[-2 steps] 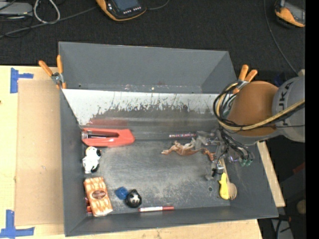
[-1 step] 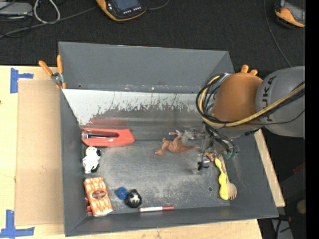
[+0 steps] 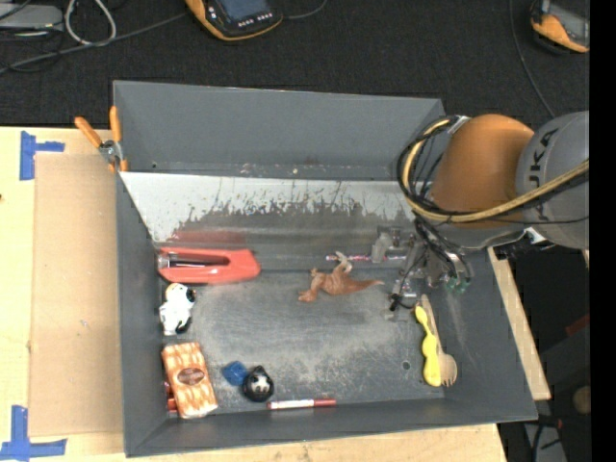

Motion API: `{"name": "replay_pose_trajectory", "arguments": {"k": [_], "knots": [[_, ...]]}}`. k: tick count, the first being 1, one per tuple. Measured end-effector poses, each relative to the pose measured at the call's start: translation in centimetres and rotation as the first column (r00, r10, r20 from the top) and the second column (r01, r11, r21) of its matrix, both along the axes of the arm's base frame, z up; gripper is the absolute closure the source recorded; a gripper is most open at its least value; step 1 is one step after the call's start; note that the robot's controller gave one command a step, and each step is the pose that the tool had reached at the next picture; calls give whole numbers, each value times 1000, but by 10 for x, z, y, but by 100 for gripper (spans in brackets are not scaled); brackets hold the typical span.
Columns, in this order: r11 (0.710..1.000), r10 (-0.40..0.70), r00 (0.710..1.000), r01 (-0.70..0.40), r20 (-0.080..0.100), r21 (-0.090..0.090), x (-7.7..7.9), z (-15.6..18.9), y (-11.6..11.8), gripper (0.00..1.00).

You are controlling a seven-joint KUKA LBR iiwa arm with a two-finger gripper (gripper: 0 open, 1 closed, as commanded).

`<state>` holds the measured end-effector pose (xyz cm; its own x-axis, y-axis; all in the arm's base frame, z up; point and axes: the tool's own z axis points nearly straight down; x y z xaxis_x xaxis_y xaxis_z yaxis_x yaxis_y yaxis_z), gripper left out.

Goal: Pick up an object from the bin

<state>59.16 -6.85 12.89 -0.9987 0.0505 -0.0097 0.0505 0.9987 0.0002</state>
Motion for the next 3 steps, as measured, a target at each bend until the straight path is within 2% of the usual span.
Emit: {"name": "replay_pose_trajectory", "arguments": {"k": [1, 2, 3], "knots": [[985, 170, 985, -170, 1, 2, 10, 38, 12, 0], [1000, -19, 1000, 19, 4, 2, 15, 11, 36, 0], [999, 51, 999, -51, 11, 1, 16, -43, 77, 0]]}}
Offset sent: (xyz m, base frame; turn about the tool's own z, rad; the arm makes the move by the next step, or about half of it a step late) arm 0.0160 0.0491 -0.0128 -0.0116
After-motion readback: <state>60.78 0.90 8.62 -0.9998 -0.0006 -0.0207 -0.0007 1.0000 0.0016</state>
